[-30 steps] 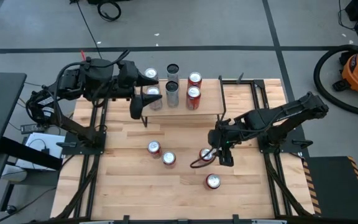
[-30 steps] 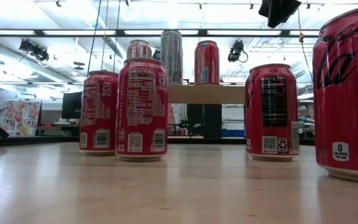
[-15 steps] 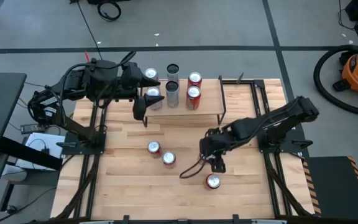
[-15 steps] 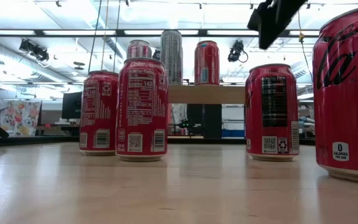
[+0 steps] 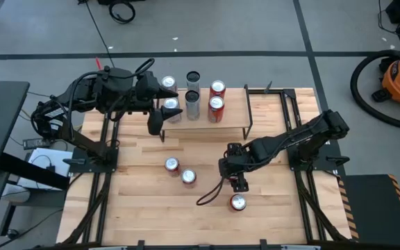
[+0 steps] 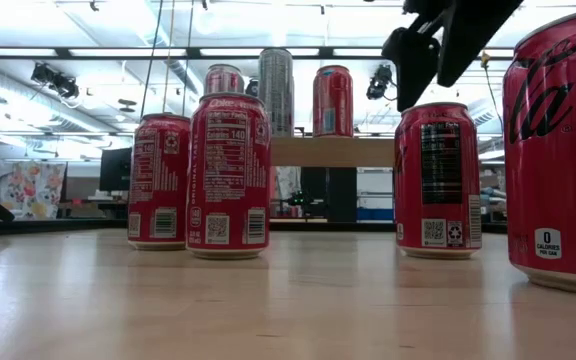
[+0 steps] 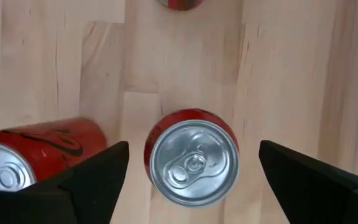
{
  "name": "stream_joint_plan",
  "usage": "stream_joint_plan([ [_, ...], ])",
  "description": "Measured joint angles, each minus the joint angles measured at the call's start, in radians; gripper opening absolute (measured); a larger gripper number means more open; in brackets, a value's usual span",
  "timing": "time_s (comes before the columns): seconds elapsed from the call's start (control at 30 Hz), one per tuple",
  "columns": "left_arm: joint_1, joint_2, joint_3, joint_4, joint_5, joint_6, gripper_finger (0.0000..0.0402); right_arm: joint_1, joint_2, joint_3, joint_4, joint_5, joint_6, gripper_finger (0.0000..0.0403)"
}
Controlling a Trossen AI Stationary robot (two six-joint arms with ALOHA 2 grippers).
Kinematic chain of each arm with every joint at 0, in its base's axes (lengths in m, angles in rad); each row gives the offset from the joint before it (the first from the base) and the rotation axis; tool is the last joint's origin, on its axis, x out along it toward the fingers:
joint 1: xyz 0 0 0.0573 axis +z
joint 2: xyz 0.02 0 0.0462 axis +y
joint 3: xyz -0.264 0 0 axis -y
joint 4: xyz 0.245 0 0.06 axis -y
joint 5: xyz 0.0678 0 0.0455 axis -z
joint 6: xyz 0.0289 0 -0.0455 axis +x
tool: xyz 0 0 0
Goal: Place canned beverage on shelf
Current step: Put the top red and black soda can on the shelf
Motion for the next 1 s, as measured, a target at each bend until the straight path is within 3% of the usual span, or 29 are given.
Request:
stream_joint_plan([
  [0.33, 0.0, 0.0, 0.0, 0.0, 0.0, 0.017, 0.0288, -0.003, 0.0, -0.082, 0.06, -0.024, -0.022, 0.0369],
  [0.7, 0.0, 0.0, 0.0, 0.0, 0.0, 0.02, 0.0288, -0.046, 0.0, -0.222, 0.252, -0.062, -0.037, 0.0368],
  [1.0, 0.0, 0.0, 0.0, 0.0, 0.0, 0.024, 0.0288, -0.106, -0.001, -0.279, 0.368, -0.104, -0.065, 0.0321],
])
